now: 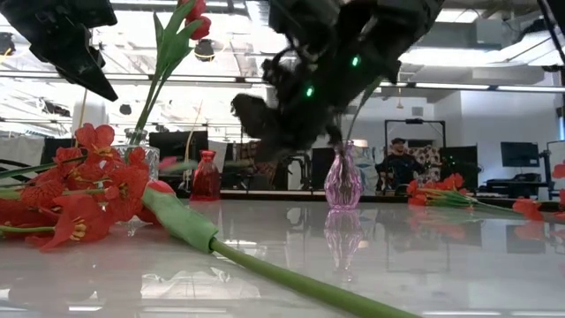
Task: Sort flowers into vase by color
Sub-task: Put the red tulip into the transparent vase
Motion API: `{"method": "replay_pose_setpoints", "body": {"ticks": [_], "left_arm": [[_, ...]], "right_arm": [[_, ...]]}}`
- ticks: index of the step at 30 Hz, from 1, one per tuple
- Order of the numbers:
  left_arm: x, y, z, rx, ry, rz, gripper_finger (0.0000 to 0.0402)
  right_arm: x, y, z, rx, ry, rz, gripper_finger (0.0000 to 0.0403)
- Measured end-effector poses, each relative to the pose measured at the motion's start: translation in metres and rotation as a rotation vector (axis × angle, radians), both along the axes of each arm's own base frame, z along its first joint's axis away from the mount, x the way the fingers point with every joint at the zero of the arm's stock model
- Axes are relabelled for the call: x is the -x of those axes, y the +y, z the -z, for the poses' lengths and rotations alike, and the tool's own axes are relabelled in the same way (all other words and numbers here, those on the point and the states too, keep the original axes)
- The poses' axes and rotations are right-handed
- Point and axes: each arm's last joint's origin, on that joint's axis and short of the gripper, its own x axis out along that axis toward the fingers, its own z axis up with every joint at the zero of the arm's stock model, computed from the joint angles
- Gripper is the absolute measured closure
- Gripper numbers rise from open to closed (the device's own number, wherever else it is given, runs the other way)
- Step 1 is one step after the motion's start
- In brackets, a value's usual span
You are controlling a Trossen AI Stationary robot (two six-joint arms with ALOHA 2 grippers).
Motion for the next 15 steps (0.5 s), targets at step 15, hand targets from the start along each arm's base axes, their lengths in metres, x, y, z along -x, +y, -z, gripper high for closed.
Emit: {"method": "replay_pose_setpoints", "body": {"ticks": [15], "left_arm": [[0.002, 0.000, -0.002, 0.033, -0.015, 0.019, 0.0259]], "right_arm": [[0.056, 0.021, -0.070, 0.270, -0.120, 0.304, 0.0386]]}}
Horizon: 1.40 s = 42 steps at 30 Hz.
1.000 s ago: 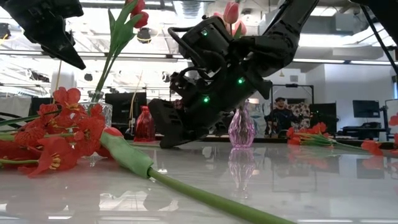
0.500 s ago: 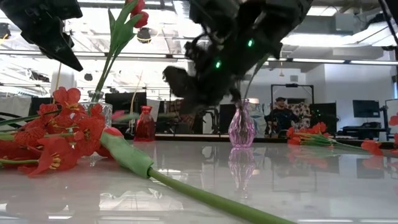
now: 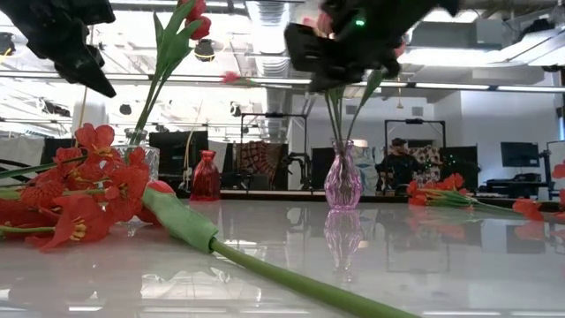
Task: Sort flowers into vase by color
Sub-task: Put the red tulip into the transparent vase
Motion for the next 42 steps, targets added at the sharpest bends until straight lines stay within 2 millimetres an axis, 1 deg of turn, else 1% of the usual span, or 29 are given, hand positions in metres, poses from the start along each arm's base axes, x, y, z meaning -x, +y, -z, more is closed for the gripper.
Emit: {"method": "replay_pose_setpoints", "body": {"ticks": [3, 5, 10, 15, 20, 25, 30, 33, 35, 39, 42], "left_arm": [[0.001, 0.000, -0.003, 0.000, -0.030, 0.005, 0.0259], [0.000, 0.000, -0.005, -0.001, -0.057, 0.012, 0.0259], [0.000, -0.001, -0.015, 0.014, -0.165, 0.073, 0.0259], [0.005, 0.000, -0.023, 0.048, -0.250, 0.105, 0.0259], [0.010, 0.001, -0.028, 0.090, -0.305, 0.137, 0.0259], [0.010, -0.002, -0.040, 0.133, -0.422, 0.242, 0.0259], [0.008, -0.007, -0.051, 0.115, -0.533, 0.330, 0.0259], [0.002, -0.011, -0.057, 0.101, -0.639, 0.352, 0.0259], [-0.004, -0.016, -0.057, 0.088, -0.718, 0.403, 0.0259], [-0.017, -0.027, -0.054, 0.075, -0.878, 0.546, 0.0259], [-0.025, -0.031, -0.052, 0.058, -0.967, 0.583, 0.0259]], "right_arm": [[0.017, 0.001, 0.001, 0.012, -0.064, 0.039, 0.0386], [0.027, 0.003, 0.001, 0.009, -0.108, 0.034, 0.0386], [0.040, 0.012, 0.001, 0.018, -0.183, -0.030, 0.0386], [0.040, 0.020, -0.012, 0.042, -0.235, -0.099, 0.0386], [0.037, 0.026, -0.029, 0.063, -0.317, -0.235, 0.0386], [0.038, 0.031, -0.049, 0.132, -0.431, -0.358, 0.0386], [0.042, 0.037, -0.065, 0.206, -0.548, -0.495, 0.0386], [0.042, 0.040, -0.066, 0.205, -0.589, -0.600, 0.0386], [0.040, 0.042, -0.064, 0.184, -0.606, -0.672, 0.0386], [0.035, 0.045, -0.057, 0.165, -0.612, -0.737, 0.0386], [0.032, 0.047, -0.051, 0.152, -0.619, -0.780, 0.0386]]}}
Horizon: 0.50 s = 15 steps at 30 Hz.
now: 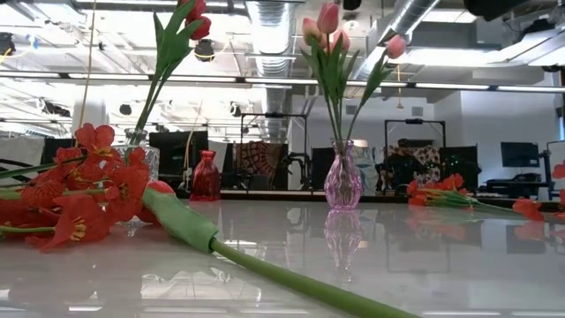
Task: Sort flowers into vase by color
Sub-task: Put the red tulip into the transparent vase
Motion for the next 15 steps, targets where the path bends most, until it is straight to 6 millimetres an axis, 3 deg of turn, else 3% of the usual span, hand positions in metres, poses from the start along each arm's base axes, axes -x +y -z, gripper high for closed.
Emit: {"method": "replay_pose_setpoints", "body": {"ticks": [7, 15], "left_arm": [[-0.022, -0.007, 0.013, -0.001, -0.030, -0.086, 0.0259], [-0.041, -0.016, 0.020, -0.102, -0.079, -0.068, 0.0259]], "right_arm": [[-0.024, 0.012, 0.008, 0.026, -0.017, -0.101, 0.0386], [-0.052, 0.023, 0.013, 0.044, -0.023, -0.105, 0.0386]]}}
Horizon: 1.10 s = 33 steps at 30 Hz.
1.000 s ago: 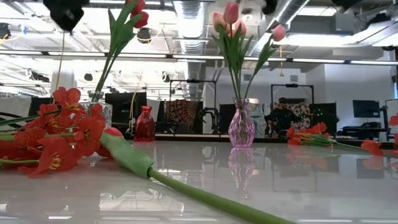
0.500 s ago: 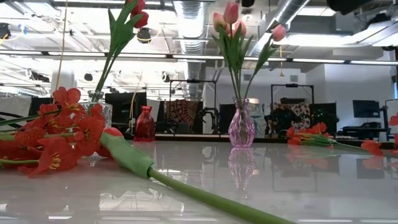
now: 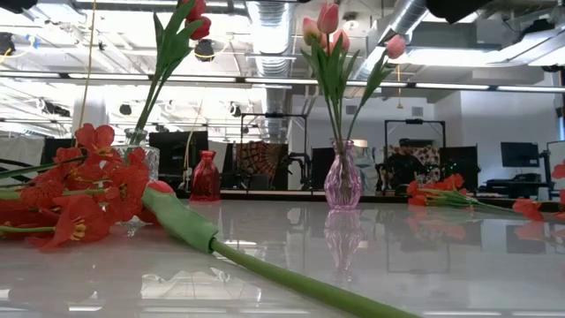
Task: Sort flowers into vase by color
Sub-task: Put the red tulip into the transparent vase
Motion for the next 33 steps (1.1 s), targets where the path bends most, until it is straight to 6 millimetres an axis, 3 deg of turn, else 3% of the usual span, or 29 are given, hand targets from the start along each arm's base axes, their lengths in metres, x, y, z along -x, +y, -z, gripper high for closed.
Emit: {"method": "replay_pose_setpoints", "body": {"ticks": [9, 26, 33], "left_arm": [[-0.009, -0.004, 0.002, -0.076, -0.070, -0.033, 0.0259], [-0.006, -0.001, -0.008, -0.086, -0.179, -0.098, 0.0260], [-0.005, -0.001, -0.009, -0.097, -0.191, -0.102, 0.0296]], "right_arm": [[-0.008, -0.001, 0.005, -0.017, 0.009, 0.001, 0.0386], [-0.008, -0.001, 0.006, -0.011, 0.013, 0.002, 0.0386], [-0.008, -0.001, 0.005, -0.011, 0.013, 0.002, 0.0386]]}}
